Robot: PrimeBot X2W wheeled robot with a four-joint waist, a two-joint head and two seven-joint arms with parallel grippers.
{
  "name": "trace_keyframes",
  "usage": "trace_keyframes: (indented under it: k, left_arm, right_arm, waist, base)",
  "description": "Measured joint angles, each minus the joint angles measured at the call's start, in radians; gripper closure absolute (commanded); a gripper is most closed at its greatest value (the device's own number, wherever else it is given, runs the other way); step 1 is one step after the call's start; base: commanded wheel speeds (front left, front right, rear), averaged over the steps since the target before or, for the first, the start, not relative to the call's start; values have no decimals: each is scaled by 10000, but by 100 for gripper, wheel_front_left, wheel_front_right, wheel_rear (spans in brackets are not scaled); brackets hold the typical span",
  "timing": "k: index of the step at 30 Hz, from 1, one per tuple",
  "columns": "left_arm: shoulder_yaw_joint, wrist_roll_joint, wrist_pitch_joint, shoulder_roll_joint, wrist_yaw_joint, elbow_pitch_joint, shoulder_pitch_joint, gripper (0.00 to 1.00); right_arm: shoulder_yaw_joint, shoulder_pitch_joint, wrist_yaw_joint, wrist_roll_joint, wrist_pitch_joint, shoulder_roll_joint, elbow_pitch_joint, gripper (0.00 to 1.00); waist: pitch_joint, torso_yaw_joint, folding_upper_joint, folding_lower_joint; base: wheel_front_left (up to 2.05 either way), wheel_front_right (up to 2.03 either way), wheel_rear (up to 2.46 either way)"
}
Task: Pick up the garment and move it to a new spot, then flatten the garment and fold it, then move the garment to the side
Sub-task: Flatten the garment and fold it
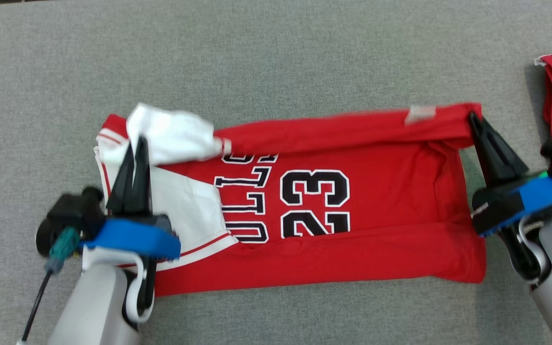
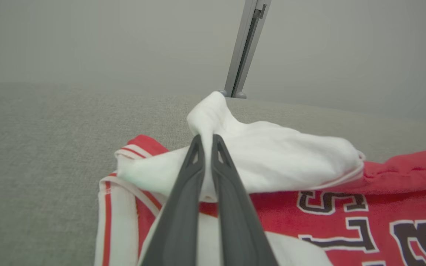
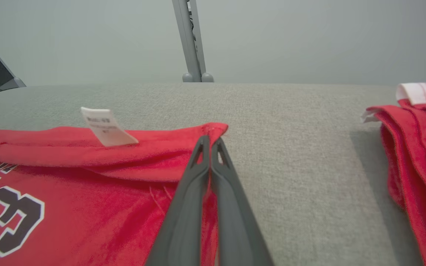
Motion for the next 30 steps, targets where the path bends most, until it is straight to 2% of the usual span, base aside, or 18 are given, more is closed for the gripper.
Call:
trace_keyframes:
  k: [5,11,12,13,14,18,24,30]
  left_arm:
    - [184,-309,92,12,330,-840,1413,100]
    - [111,-740,865,44,380,-1252,2558,100]
    - [136,-834,1011,50,422,-1216,2704,100]
    - [157,-918,1110,50,435,-1172,2828,64]
    - [165,-980,1127,42,433,-1151,2930,0]
    - [134,-976,1011,-13,579,-1166,3167,0]
    - [232,-203,276,46,1152,-1900,3301,0]
    - [228,571,119,311,1592,-2562,3379,0]
  right_arm:
    - [-690,1429,0,-144,-6,173,-863,100]
    - [-1262,3082,0,-405,-6,631,-1475,99]
    - [-1266,3311,0,-466,-4,723,-1522,67]
    - [-1310,3531,0,-527,-6,825,-1559,22]
    - [-1352,3693,0,-562,-4,901,-1590,0]
    - [-1768,4237,0,-867,-6,1189,-1996,0]
    - [-2755,5015,0,-1563,6,1666,-3208,0]
    - [-3639,5323,0,-2671,681,2140,-4422,0]
  waist:
    - [-257,21,0,0]
    - [-599,101,0,0]
    - [-658,94,0,0]
    - [-711,87,-1,-1]
    - [-768,82,-1,0]
    - [-1020,80,0,1]
    - [-1476,114,-1,0]
    - [-1991,16,-1,1]
  base:
    - [0,0,0]
    - [0,0,0]
    - [0,0,0]
    - [0,0,0]
    - [0,0,0]
    - [0,0,0]
    - [0,0,0]
    - [0,0,0]
